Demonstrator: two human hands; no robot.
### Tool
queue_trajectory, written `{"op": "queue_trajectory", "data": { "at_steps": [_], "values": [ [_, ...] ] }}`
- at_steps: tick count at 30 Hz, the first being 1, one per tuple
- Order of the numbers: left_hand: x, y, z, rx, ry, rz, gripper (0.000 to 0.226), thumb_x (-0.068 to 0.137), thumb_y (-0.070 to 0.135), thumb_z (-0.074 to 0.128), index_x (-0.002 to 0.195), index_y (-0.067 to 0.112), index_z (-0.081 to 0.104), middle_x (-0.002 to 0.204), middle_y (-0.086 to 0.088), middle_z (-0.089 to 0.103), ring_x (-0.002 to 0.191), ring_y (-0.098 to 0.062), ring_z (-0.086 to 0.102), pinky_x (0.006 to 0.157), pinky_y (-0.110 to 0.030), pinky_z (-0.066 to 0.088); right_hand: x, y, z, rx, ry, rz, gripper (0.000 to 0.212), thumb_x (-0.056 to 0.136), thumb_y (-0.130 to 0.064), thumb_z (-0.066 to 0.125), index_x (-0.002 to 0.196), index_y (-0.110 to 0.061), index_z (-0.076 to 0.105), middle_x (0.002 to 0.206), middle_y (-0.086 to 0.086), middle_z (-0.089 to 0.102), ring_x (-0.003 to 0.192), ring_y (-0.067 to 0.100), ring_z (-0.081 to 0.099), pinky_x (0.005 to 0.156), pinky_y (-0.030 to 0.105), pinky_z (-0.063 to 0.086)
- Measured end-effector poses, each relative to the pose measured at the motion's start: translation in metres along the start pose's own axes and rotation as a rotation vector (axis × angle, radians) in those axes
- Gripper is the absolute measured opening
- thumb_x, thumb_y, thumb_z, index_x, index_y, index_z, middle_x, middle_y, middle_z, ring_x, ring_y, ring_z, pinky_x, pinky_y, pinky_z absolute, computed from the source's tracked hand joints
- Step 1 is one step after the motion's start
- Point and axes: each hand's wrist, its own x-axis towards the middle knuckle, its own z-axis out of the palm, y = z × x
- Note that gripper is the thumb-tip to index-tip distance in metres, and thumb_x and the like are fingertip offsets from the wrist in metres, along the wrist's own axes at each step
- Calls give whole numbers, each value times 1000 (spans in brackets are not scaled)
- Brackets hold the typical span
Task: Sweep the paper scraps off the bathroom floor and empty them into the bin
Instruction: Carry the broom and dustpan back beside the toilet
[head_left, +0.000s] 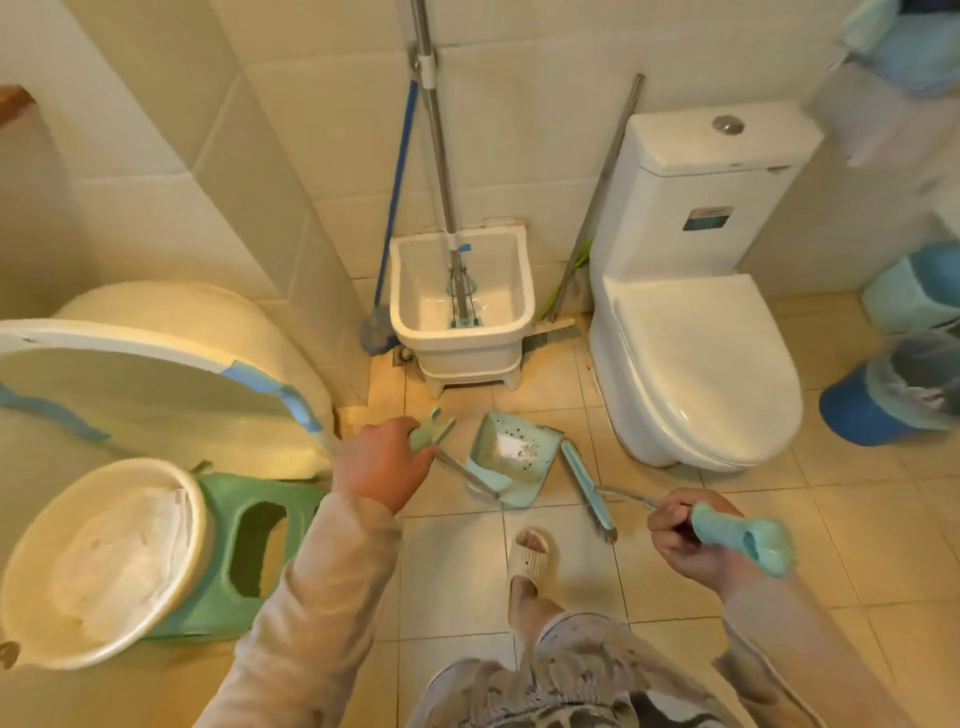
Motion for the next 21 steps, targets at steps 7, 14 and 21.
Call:
{"op": "queue_trajectory", "data": {
  "at_steps": [7, 14, 21],
  "values": [
    [95, 36, -18, 57, -56, 138, 26, 86, 39, 57, 104, 22, 66, 100, -6, 70, 94, -27, 63, 66, -28, 40, 25, -42, 31, 132, -67, 6, 29, 67, 8, 34, 61, -18, 24, 27, -1, 36, 19, 7, 40, 26, 9, 21],
    [179, 71, -35, 167, -134, 262, 28, 84, 37, 60, 106, 20, 67, 106, -9, 69, 100, -30, 62, 74, -31, 47, 32, -65, 54, 207, -45, -44, 33, 49, 5, 45, 60, -18, 25, 25, -1, 34, 17, 7, 37, 25, 7, 20],
    [256, 121, -48, 392, -222, 602, 28, 88, 41, 51, 104, 23, 65, 102, -5, 69, 95, -28, 64, 79, -36, 50, 40, -72, 81, 445, -49, -139, 60, 19, 13, 71, 52, -16, 30, 26, -1, 33, 17, 9, 34, 24, 9, 20]
  ]
}}
